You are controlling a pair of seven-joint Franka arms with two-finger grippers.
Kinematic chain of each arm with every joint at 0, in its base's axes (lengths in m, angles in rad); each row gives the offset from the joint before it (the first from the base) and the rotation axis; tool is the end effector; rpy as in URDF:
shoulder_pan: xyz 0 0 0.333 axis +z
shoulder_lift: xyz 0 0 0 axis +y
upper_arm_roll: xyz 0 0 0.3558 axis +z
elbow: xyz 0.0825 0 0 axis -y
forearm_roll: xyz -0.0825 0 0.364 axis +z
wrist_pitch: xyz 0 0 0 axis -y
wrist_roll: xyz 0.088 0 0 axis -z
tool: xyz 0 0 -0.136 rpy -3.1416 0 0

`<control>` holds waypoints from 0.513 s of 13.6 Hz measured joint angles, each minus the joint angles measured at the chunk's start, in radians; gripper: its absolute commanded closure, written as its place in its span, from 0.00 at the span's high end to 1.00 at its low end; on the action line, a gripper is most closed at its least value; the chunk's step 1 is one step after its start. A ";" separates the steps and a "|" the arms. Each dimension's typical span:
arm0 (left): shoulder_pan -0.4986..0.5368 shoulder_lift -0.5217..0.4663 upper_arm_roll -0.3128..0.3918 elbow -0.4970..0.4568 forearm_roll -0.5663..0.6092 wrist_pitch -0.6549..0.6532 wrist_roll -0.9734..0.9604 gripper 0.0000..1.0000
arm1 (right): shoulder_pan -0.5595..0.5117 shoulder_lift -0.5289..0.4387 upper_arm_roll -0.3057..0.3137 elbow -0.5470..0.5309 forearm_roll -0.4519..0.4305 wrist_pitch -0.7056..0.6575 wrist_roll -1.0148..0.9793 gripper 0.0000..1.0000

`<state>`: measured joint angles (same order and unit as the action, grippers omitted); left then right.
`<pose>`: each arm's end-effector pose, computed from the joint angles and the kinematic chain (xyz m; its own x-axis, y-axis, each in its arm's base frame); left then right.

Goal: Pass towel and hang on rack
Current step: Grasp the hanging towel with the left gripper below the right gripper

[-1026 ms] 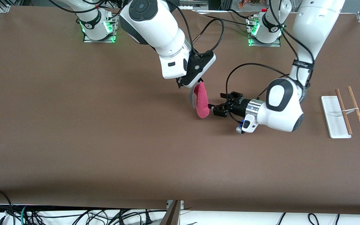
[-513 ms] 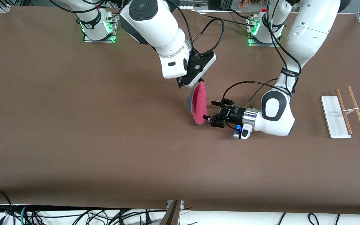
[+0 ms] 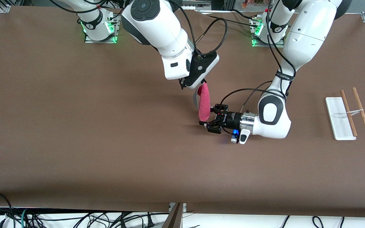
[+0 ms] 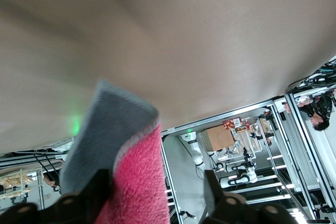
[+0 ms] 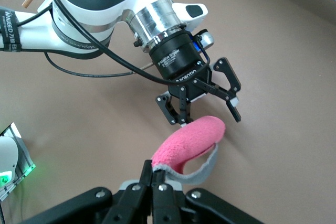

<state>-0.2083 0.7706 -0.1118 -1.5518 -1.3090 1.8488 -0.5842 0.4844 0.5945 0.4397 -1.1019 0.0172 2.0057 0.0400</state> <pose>0.6396 -0.3045 0.2496 0.3381 0.2057 -0.9184 0.9096 -0.3217 0.2628 0.5330 0.5375 0.5437 0.7111 0.6234 0.3251 0.7015 -0.6603 -0.2682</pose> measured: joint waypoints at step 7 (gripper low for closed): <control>-0.042 0.006 -0.001 0.007 -0.001 0.001 0.000 0.00 | 0.000 0.000 0.000 0.000 0.000 0.002 0.000 0.00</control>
<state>-0.2503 0.7769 -0.1125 -1.5450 -1.3096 1.8495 -0.5843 0.4844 0.5945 0.4397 -1.1020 0.0172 2.0073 0.0400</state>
